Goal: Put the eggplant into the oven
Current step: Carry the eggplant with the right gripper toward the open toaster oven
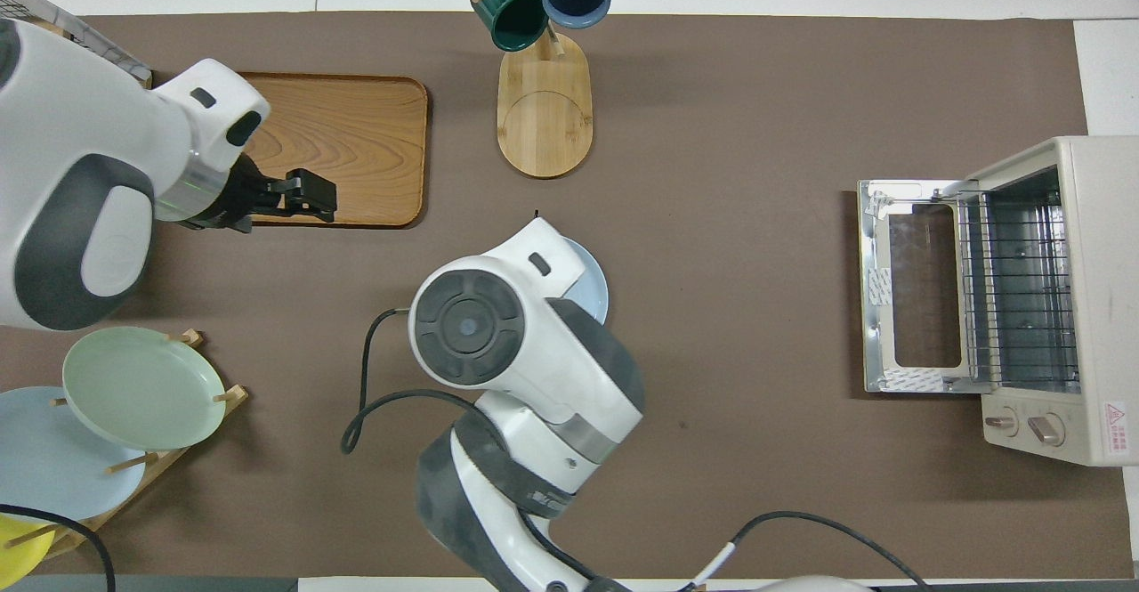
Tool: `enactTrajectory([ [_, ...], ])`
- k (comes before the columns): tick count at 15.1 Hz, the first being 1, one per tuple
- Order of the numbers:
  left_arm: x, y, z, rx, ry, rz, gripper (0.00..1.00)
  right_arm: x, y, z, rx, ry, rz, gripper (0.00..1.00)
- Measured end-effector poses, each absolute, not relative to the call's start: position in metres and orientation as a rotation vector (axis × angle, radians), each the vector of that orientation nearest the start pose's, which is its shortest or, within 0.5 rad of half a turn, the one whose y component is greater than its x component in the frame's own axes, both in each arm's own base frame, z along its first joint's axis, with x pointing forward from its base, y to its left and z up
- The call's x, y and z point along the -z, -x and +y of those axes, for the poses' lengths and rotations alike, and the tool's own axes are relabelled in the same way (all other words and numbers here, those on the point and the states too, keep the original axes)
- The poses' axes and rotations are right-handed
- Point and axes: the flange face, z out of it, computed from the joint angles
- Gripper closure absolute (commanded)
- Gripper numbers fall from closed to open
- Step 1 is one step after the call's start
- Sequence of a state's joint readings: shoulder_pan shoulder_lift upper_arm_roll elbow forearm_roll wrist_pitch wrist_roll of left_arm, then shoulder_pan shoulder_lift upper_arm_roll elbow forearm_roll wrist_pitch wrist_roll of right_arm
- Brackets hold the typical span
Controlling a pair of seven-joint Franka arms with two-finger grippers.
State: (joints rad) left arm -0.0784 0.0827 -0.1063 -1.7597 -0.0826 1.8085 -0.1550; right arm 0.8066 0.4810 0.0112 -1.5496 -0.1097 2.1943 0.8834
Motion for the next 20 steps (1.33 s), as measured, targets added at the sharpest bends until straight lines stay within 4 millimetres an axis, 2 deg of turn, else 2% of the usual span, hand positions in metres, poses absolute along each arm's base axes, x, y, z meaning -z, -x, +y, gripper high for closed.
enactTrajectory([
  [3,-0.529,-0.562,-0.095,-0.102,3.177,0.053,0.0,-0.347,-0.483,0.524,0.327,3.081,-0.07,0.64],
  [9,-0.615,-0.538,-0.088,-0.167,3.142,0.06,0.0,-0.311,-0.473,0.515,0.357,3.076,-0.13,0.64],
  [11,-0.63,-0.534,-0.086,-0.173,3.141,0.056,0.0,-0.304,-0.467,0.511,0.357,3.074,-0.144,0.72],
  [14,-0.626,-0.536,-0.077,-0.179,3.141,0.029,0.0,-0.299,-0.458,0.507,0.346,3.081,-0.157,0.77],
  [15,-0.62,-0.538,-0.075,-0.174,3.142,0.023,0.0,-0.298,-0.456,0.507,0.346,3.08,-0.161,0.86],
  [16,-0.612,-0.54,-0.074,-0.162,3.146,0.019,0.0,-0.297,-0.455,0.507,0.349,3.074,-0.164,1.0],
  [18,-0.599,-0.544,-0.07,-0.158,3.15,0.004,0.0,-0.297,-0.453,0.505,0.372,3.064,-0.183,1.0],
  [20,-0.598,-0.544,-0.067,-0.158,3.151,-0.005,0.0,-0.3,-0.451,0.503,0.399,3.076,-0.222,1.0],
])
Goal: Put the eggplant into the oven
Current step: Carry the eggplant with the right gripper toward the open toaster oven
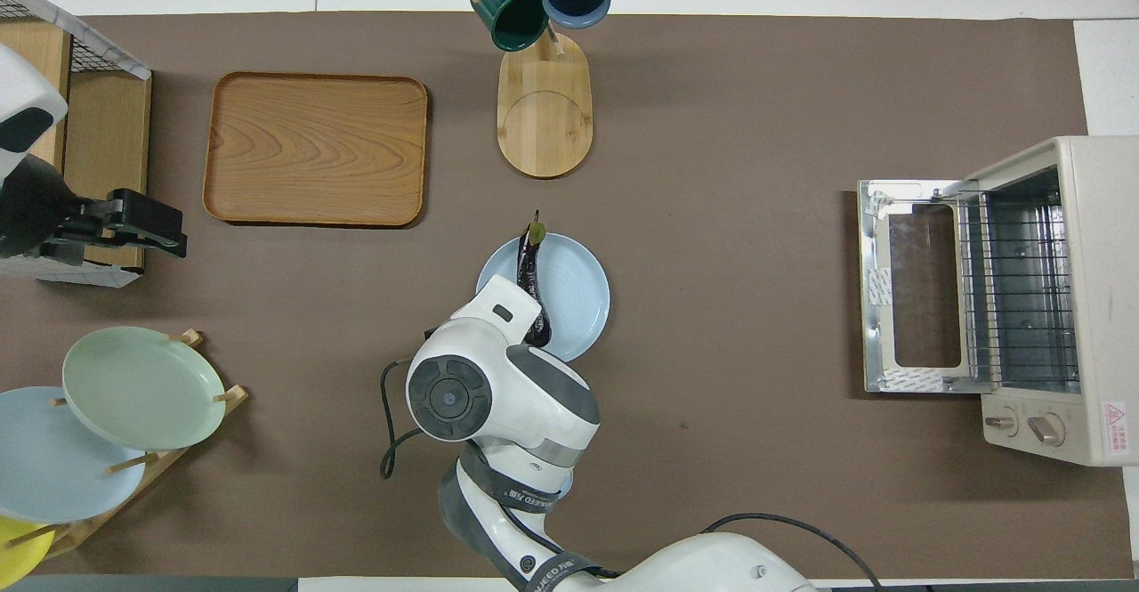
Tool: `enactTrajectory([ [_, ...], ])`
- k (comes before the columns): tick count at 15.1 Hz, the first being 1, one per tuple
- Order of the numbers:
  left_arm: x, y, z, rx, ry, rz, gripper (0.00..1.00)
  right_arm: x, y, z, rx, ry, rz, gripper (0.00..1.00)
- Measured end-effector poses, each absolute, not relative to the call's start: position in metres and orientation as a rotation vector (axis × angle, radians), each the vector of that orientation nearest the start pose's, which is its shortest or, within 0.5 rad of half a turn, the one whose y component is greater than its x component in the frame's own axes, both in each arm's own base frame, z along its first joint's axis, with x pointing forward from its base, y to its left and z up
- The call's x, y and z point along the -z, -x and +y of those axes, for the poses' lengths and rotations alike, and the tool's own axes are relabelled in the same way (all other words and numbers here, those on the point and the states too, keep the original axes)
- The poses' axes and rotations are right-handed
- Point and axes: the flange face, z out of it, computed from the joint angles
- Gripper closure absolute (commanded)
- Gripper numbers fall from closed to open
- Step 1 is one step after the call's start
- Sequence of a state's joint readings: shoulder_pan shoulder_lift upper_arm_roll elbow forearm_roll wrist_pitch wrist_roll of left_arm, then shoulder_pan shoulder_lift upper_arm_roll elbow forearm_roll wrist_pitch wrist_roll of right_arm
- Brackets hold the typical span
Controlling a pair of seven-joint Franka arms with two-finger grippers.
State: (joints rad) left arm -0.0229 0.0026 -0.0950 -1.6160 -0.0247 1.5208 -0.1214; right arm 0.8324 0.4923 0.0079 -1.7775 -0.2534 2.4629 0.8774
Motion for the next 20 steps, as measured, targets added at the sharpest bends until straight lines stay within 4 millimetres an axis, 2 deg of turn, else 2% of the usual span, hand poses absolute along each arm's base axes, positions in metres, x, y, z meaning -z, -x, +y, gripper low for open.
enactTrajectory([
  [2,-0.603,-0.542,-0.067,-0.144,3.152,-0.005,0.0,-0.3,-0.448,0.501,0.419,3.13,-0.289,1.0],
  [4,-0.61,-0.54,-0.067,-0.122,3.154,-0.004,0.0,-0.307,-0.45,0.497,0.429,3.212,-0.351,1.0],
  [6,-0.615,-0.538,-0.067,-0.108,3.155,-0.005,0.0,-0.325,-0.46,0.491,0.403,3.284,-0.425,1.0],
  [8,-0.617,-0.538,-0.065,-0.105,3.155,0.001,0.0,-0.346,-0.477,0.474,0.387,3.331,-0.435,1.0],
  [10,-0.617,-0.538,-0.061,-0.104,3.155,0.02,0.0,-0.375,-0.504,0.435,0.37,3.362,-0.438,1.0],
  [12,-0.617,-0.539,-0.056,-0.104,3.156,0.029,0.0,-0.409,-0.529,0.375,0.354,3.379,-0.431,1.0],
  [14,-0.617,-0.539,-0.054,-0.104,3.156,0.031,0.0,-0.432,-0.541,0.314,0.331,3.397,-0.389,1.0],
  [15,-0.616,-0.539,-0.055,-0.105,3.156,0.033,0.0,-0.435,-0.541,0.289,0.312,3.408,-0.36,1.0],
  [20,-0.616,-0.538,-0.057,-0.108,3.155,0.04,0.0,-0.422,-0.534,0.19,0.163,3.46,-0.241,1.0],
])
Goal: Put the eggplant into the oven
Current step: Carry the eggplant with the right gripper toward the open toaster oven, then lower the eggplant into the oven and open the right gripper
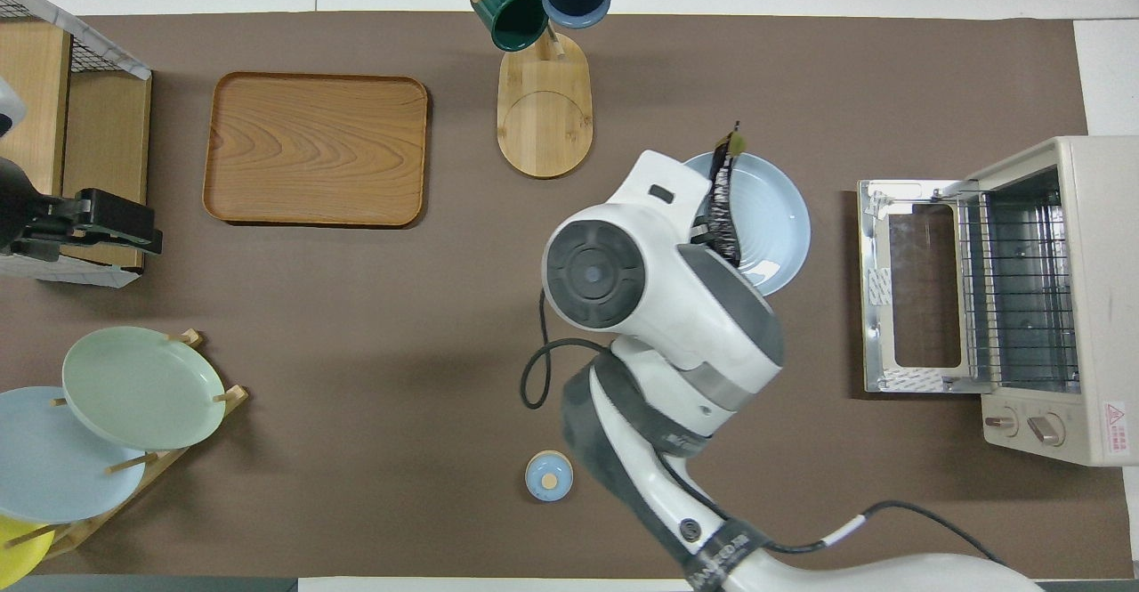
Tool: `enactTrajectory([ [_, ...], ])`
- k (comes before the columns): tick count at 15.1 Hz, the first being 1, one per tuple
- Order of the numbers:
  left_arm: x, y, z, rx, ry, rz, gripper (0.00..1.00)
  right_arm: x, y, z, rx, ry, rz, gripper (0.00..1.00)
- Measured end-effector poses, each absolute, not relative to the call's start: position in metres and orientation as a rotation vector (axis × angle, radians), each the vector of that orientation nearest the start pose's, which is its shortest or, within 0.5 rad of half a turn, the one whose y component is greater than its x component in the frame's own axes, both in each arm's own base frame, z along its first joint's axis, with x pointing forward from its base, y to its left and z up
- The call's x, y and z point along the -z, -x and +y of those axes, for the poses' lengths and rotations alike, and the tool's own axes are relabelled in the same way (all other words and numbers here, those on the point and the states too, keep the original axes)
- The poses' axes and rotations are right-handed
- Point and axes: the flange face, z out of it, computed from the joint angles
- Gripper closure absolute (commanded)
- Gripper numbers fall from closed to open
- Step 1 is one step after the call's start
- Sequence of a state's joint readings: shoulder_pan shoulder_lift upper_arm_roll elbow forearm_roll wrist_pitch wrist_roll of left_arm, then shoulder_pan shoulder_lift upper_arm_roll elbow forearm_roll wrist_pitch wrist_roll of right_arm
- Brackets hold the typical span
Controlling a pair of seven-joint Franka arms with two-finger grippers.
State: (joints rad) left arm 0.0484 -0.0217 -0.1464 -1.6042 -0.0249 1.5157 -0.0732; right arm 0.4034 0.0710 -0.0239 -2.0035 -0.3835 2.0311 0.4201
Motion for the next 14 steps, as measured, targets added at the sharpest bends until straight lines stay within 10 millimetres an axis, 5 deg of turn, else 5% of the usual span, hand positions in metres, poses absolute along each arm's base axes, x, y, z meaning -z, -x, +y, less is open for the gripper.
enactTrajectory([
  [9,-0.615,-0.536,-0.066,-0.123,3.153,0.069,0.0,-0.411,-0.515,0.008,0.006,3.412,-0.332,1.0],
  [14,-0.616,-0.537,-0.065,-0.108,3.155,0.068,0.0,-0.386,-0.501,-0.036,0.06,3.378,-0.363,1.0],
])
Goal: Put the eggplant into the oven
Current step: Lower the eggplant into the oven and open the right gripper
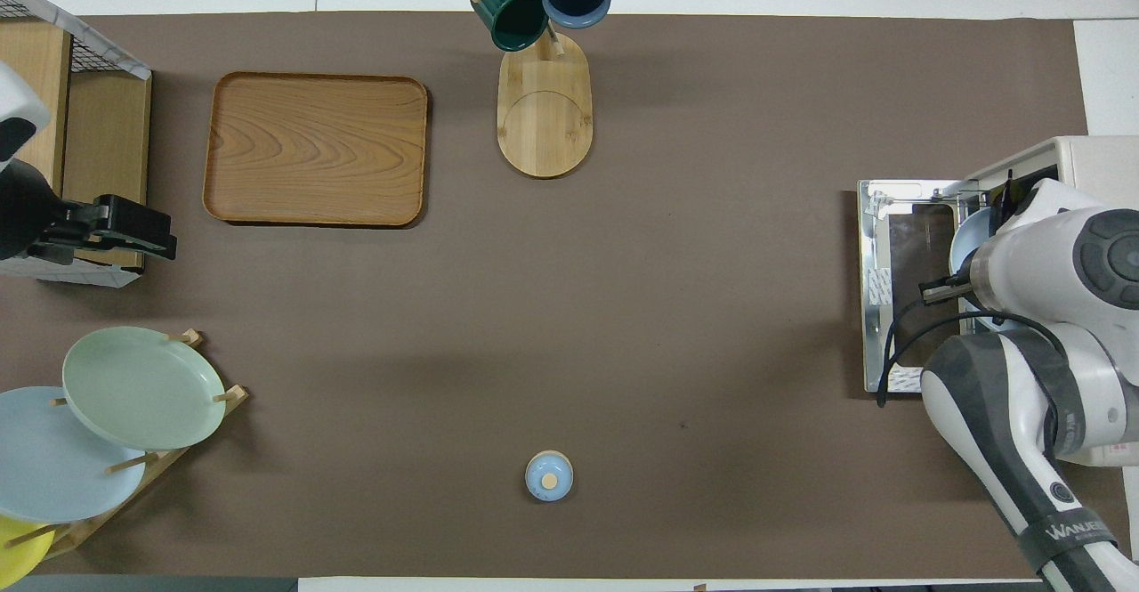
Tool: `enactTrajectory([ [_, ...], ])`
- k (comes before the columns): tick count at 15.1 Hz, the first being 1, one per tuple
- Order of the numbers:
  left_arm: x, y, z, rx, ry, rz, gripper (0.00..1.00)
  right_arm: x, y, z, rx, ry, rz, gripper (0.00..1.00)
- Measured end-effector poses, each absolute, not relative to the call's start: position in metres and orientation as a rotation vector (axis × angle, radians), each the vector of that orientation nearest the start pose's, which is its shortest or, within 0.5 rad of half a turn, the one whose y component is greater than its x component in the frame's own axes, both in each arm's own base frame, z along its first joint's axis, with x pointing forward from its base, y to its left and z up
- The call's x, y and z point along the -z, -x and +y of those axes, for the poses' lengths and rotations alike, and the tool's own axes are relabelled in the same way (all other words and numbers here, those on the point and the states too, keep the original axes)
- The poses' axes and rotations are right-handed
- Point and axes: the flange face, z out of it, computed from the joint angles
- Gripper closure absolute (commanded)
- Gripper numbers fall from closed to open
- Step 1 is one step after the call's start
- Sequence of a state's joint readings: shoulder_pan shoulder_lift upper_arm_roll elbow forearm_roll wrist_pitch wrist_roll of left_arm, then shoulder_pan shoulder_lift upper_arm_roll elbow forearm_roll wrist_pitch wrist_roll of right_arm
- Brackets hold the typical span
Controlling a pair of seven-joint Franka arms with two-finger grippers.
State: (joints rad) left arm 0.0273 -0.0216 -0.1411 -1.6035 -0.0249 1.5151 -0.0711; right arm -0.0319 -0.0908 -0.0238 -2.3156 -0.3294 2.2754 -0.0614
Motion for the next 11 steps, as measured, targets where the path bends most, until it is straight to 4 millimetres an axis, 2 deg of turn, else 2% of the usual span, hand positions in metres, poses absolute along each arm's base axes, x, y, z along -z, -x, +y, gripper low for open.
enactTrajectory([
  [3,-0.617,-0.539,-0.065,-0.09,3.156,0.066,0.0,-0.381,-0.491,-0.039,0.097,3.371,-0.358,0.99],
  [5,-0.617,-0.539,-0.064,-0.087,3.157,0.064,0.0,-0.383,-0.488,-0.039,0.102,3.371,-0.356,0.76],
  [7,-0.618,-0.539,-0.063,-0.085,3.157,0.061,0.0,-0.381,-0.487,-0.039,0.096,3.366,-0.347,0.61],
  [11,-0.617,-0.539,-0.06,-0.088,3.157,0.054,0.0,-0.383,-0.488,-0.037,0.102,3.365,-0.35,0.58],
])
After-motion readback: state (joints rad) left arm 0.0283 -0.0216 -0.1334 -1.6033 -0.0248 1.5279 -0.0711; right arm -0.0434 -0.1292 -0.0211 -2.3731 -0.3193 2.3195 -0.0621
